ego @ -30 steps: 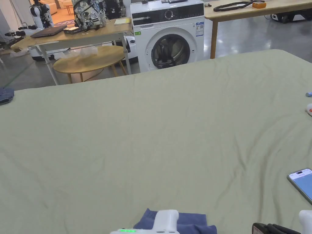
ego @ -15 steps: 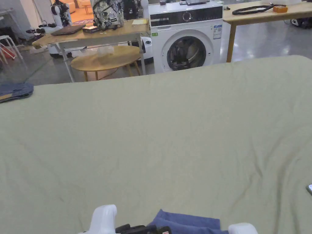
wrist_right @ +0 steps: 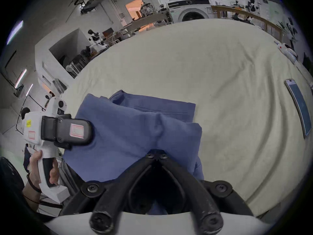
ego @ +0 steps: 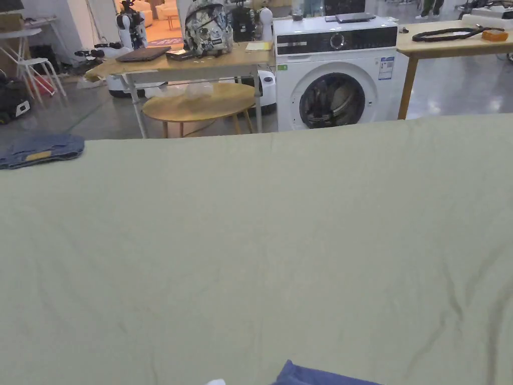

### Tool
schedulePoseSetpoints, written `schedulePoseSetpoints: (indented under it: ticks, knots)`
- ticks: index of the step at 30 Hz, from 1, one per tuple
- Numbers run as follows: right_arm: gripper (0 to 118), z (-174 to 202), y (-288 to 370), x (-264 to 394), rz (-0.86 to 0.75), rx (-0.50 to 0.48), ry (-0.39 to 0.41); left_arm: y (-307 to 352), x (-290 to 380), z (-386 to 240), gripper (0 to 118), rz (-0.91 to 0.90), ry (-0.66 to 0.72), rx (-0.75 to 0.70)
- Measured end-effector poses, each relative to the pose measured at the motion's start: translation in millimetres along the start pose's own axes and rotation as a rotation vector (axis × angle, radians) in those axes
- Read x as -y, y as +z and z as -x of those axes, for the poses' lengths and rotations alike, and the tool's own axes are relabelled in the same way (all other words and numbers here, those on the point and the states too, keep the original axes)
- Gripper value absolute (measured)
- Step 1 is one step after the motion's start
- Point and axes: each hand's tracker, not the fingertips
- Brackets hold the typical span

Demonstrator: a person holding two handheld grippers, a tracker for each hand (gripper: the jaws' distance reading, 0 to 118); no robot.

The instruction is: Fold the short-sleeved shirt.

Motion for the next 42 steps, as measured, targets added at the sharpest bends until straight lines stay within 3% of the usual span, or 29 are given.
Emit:
schedulePoseSetpoints:
  ticks: [2, 6, 9, 10, 14, 18, 22, 25, 28, 31, 35, 40, 42]
  knots:
    - [0, -0.9, 0.5, 1.0, -0.006, -0.005, -0.009, 1.6, -1.4, -1.5, 37, -0.018, -0.022, -0.070]
    - [0, -2.5, 7.5, -0.1, -0.020, -0.041, -0.024, 10.4, -2.8, -2.1, 35, -0.021, -0.008, -0.024]
    - [0, -9.0, 24.6, 3.7, -0.096, -0.182, -0.065, 42.9, -13.3, 9.0, 34, -0.106, 0.011, 0.030]
    - [0, -14.7, 28.4, 6.2, -0.103, -0.187, -0.069, 64.4, -17.2, 11.7, 34, -0.148, 0.001, 0.017]
    - [0, -27.4, 46.5, 10.8, -0.159, -0.068, 0.016, 174.6, -28.0, 35.1, 34, -0.312, -0.008, -0.132]
    - [0, -40.1, 46.6, -1.5, -0.170, -0.063, -0.038, 279.9, -38.0, 80.4, 34, -0.446, 0.082, -0.339]
    - [0, -39.1, 40.6, -20.8, -0.177, -0.046, -0.034, 321.5, -49.1, 109.5, 34, -0.519, 0.174, -0.364]
    - [0, -34.5, 46.1, -32.6, -0.177, -0.032, -0.009, 336.0, -64.0, 125.7, 55, -0.494, 0.167, -0.549]
    - [0, -32.9, 57.2, -41.1, -0.214, -0.025, 0.023, 358.5, -84.0, 118.1, 56, -0.582, 0.090, -0.781]
    - [0, -32.3, 65.3, -55.5, -0.261, 0.060, 0.086, 383.6, -104.5, 62.8, 56, -0.664, -0.019, -0.865]
    - [0, -30.6, 76.9, -83.5, -0.316, 0.101, 0.127, 373.0, -102.1, -29.0, 56, -0.768, -0.247, -0.789]
    - [0, -13.1, 98.4, -119.1, -0.472, 0.087, 0.138, 302.3, -78.5, -123.0, 56, -0.846, -0.572, -0.726]
    - [0, 1.5, 106.7, -127.6, -0.522, 0.129, 0.171, 274.6, -66.4, -149.0, 55, -0.883, -0.650, -0.647]
